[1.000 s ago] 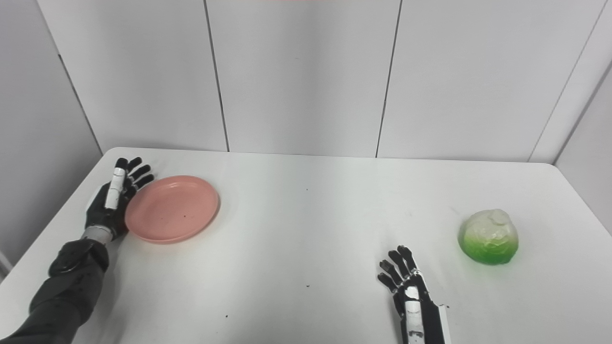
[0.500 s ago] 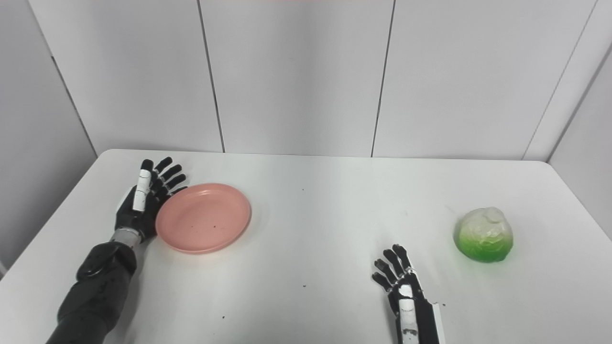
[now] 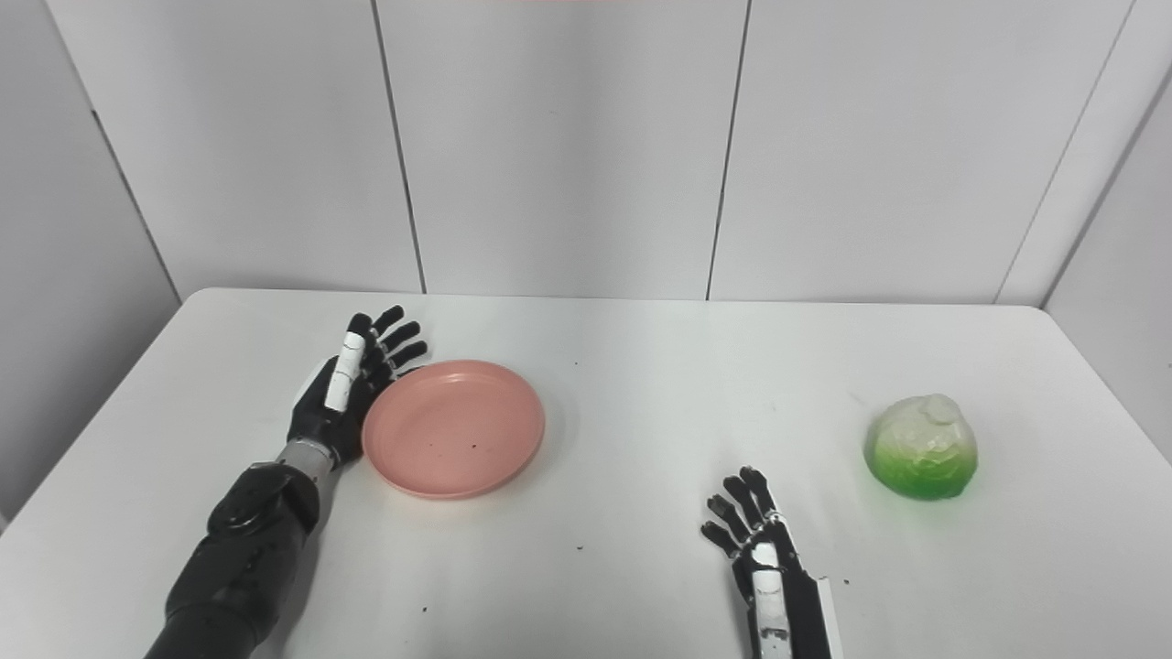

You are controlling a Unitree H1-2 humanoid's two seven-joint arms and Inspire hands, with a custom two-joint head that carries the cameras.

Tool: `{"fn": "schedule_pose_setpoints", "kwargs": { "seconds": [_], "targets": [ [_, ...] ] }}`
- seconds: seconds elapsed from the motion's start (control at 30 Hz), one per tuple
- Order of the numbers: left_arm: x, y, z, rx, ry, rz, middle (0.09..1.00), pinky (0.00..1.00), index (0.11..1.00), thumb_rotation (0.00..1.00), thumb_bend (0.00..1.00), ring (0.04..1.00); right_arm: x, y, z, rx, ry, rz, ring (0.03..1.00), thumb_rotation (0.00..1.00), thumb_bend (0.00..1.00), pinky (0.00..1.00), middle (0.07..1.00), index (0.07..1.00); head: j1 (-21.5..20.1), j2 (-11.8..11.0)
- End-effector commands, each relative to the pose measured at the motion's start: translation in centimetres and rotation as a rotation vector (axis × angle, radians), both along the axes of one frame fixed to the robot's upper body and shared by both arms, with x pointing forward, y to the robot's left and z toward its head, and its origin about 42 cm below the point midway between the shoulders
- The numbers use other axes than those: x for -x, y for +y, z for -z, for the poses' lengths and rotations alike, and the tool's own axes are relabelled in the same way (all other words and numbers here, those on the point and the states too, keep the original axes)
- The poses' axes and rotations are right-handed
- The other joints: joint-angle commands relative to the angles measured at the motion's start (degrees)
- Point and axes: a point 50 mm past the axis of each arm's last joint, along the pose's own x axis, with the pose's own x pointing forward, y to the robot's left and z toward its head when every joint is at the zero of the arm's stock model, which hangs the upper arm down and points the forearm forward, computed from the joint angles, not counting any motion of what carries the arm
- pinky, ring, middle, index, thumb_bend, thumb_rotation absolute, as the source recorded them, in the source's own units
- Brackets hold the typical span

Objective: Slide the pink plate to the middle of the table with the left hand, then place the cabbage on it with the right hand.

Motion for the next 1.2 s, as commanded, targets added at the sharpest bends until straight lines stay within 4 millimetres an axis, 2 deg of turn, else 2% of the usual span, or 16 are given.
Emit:
{"fn": "schedule_pose_setpoints", "kwargs": {
  "seconds": [0.0, 0.3, 0.5, 0.7, 0.77, 0.87, 1.1, 1.17],
  "targets": [
    [-0.6, -1.3, -1.0, -0.006, -0.011, 0.025, 0.887, 0.76, 0.890, 0.85, 0.99, 0.863, 3.2, 0.5, 1.9, -0.024, 0.102, 0.016, 0.864, 0.93, 0.81, 0.82, 0.901, 0.908, -0.09, 0.12],
    [0.0, -4.5, -0.2, 0.016, -0.009, 0.082, 0.896, 0.79, 0.898, 0.85, 0.97, 0.878, 3.2, 0.9, 1.8, -0.014, 0.102, 0.013, 0.862, 0.94, 0.81, 0.82, 0.901, 0.911, -1.57, 0.50],
    [0.8, -6.9, 0.3, 0.065, -0.019, 0.031, 0.878, 0.77, 0.886, 0.80, 0.96, 0.865, 3.2, 1.5, 1.6, -0.015, 0.104, 0.016, 0.867, 0.94, 0.81, 0.82, 0.907, 0.912, -3.25, 0.81],
    [1.4, -8.8, 0.8, 0.086, -0.017, 0.007, 0.899, 0.80, 0.901, 0.82, 0.95, 0.879, 3.0, 2.3, 1.5, -0.013, 0.108, 0.014, 0.871, 0.95, 0.80, 0.83, 0.913, 0.916, -5.89, 0.93],
    [1.7, -9.5, 1.1, 0.095, -0.027, -0.007, 0.906, 0.80, 0.912, 0.83, 0.95, 0.886, 2.9, 2.8, 1.5, -0.016, 0.106, 0.013, 0.874, 0.94, 0.80, 0.83, 0.915, 0.916, -8.37, 0.83],
    [2.2, -10.5, 1.3, 0.136, -0.032, -0.042, 0.899, 0.82, 0.910, 0.82, 0.98, 0.892, 2.8, 3.4, 1.4, -0.017, 0.110, 0.018, 0.871, 0.93, 0.79, 0.82, 0.910, 0.911, -9.77, 0.73],
    [2.8, -11.2, 1.6, 0.172, -0.023, -0.068, 0.897, 0.85, 0.937, 0.84, 0.93, 0.896, 2.3, 4.7, 1.4, -0.029, 0.114, 0.016, 0.882, 0.93, 0.79, 0.85, 0.920, 0.922, -13.66, 0.59],
    [3.0, -11.1, 1.8, 0.184, -0.021, -0.072, 0.897, 0.86, 0.929, 0.82, 0.95, 0.892, 2.2, 5.0, 1.4, -0.019, 0.109, 0.017, 0.886, 0.93, 0.79, 0.86, 0.922, 0.926, -14.88, 0.54]
  ]
}}
